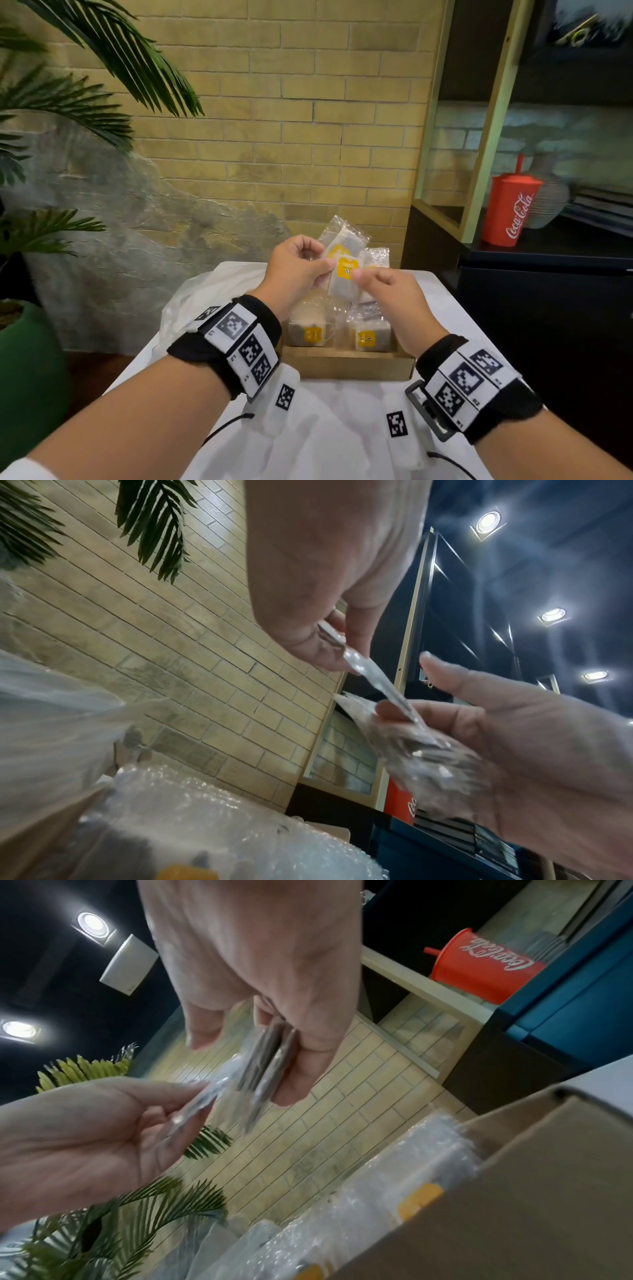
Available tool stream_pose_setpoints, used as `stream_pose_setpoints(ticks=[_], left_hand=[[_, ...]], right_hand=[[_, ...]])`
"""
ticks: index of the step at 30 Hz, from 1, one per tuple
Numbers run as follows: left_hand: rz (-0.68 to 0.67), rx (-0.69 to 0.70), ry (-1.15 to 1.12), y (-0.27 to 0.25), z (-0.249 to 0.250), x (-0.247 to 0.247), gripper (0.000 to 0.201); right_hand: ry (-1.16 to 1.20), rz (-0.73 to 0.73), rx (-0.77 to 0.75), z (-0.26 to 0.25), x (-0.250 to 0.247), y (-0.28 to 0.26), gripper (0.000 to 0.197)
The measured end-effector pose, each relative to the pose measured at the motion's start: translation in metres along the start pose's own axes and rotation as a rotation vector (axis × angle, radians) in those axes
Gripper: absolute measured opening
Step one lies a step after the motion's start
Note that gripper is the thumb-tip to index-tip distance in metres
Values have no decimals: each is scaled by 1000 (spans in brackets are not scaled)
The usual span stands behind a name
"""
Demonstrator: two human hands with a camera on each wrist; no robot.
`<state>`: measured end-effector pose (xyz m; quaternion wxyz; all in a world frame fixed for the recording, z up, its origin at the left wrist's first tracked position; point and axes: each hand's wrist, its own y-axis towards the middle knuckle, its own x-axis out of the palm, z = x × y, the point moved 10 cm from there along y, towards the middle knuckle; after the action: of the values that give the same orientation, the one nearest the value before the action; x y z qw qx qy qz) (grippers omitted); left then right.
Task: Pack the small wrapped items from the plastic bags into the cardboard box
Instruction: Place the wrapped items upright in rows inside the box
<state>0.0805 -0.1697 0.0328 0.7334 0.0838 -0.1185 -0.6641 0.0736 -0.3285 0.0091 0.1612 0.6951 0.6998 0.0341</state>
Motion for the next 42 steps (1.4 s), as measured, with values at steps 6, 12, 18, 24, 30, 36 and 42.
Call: stream_pose_setpoints(ticks=[6, 12, 18, 24, 30, 36, 42], left_hand=[[16, 12, 33, -3, 7, -9, 34], [65, 9, 63, 2, 12, -30, 14], [-53, -149, 126, -2, -24, -7, 14], [-166, -423, 119, -14, -71, 15, 21], [-311, -601, 164, -28, -101, 20, 54], [-292, -587, 153, -28, -100, 22, 62], [-283, -568, 134, -22, -97, 21, 64]], right_hand=[[-40, 47, -6, 2, -7, 0, 7], [100, 73, -15, 5, -37, 4, 82], [114, -77, 89, 12, -6, 1, 34], [77, -172, 224, 41, 25, -1, 32], [-169, -309, 363, 71, 32, -11, 38], [-254, -320, 304, 65, 34, -9, 27], [-375, -349, 202, 51, 43, -8, 17]])
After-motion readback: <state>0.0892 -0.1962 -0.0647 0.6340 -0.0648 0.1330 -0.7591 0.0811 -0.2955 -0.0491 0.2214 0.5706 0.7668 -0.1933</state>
